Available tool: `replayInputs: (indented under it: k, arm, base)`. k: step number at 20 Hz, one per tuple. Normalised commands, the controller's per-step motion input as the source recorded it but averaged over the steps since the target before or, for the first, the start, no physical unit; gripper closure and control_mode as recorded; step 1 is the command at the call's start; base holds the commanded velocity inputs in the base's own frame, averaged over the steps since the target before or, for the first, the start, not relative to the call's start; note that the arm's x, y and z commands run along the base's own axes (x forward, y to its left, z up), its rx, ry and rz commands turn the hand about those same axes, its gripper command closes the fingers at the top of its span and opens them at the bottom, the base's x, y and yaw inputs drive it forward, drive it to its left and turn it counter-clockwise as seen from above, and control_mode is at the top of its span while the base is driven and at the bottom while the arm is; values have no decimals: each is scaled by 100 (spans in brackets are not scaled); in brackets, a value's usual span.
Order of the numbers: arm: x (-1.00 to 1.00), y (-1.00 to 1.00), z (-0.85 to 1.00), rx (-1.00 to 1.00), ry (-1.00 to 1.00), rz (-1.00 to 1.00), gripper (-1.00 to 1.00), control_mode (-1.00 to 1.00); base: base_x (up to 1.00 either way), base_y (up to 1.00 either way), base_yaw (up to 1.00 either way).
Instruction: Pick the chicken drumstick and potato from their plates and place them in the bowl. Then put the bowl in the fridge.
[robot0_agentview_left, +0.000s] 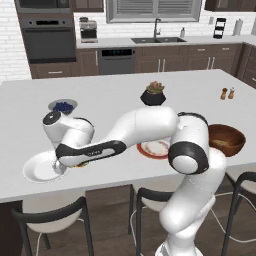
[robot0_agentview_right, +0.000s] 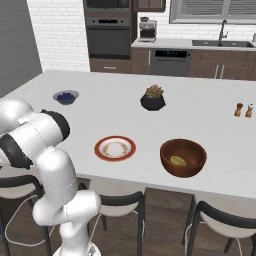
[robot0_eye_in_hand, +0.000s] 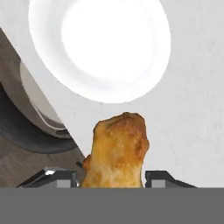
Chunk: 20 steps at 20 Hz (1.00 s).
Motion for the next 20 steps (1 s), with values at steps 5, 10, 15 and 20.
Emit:
replayInputs:
  k: [5,10,15,20]
  arm:
    - [8,-100,44,0,0,-18,100,-100]
    - [27,-100,36,3,0,-23,100,-100]
    - [31,-100,8,1,0,-23,100,-100]
    - [16,-100,0,0,0,-19,100,-100]
  base:
    - [0,0,0]
    - [0,0,0]
    - [0,0,0]
    - [0,0,0]
